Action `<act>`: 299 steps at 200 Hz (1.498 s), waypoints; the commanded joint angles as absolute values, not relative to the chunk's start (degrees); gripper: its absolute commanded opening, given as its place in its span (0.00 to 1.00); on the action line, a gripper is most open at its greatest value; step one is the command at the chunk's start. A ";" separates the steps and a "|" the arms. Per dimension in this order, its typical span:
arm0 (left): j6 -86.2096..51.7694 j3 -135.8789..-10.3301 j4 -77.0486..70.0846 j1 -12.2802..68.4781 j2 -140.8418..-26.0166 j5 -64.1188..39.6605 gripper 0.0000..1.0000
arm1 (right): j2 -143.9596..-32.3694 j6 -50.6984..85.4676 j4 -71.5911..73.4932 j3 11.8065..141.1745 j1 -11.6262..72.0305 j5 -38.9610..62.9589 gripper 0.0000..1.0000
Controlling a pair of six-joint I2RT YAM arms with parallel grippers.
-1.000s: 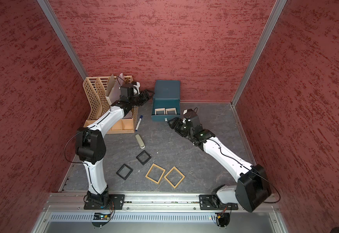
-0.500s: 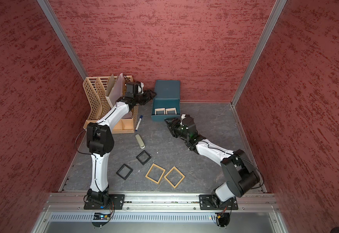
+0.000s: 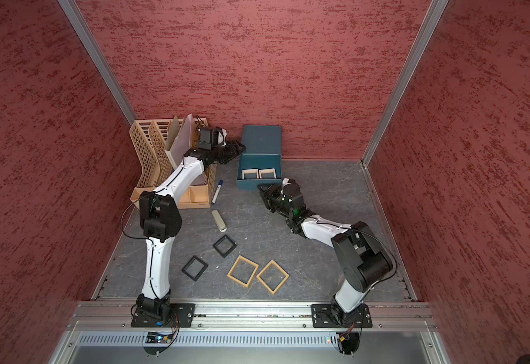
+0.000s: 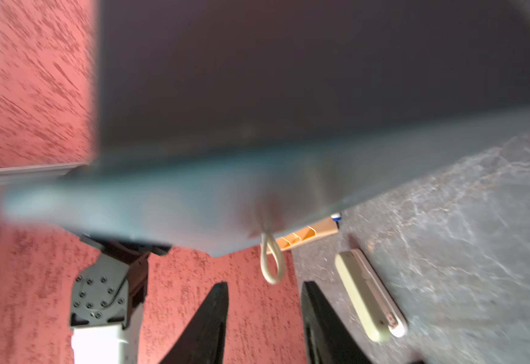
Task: Place the brooch boxes into the drawer by color
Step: Close the drawer in the storage box.
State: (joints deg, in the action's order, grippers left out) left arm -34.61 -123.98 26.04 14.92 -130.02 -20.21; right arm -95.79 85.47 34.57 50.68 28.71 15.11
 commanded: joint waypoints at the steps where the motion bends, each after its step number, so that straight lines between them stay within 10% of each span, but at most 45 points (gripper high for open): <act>1: -33.28 -124.99 27.86 15.38 -130.42 -19.16 0.70 | -97.89 86.13 38.09 52.78 27.77 14.17 0.39; 78: -33.12 -124.86 28.21 15.91 -130.46 -18.73 0.70 | -98.97 86.03 37.38 55.33 26.94 13.43 0.00; 299: -34.19 -123.57 28.41 16.61 -129.64 -17.93 0.68 | -118.09 90.25 33.61 79.23 21.63 12.79 0.00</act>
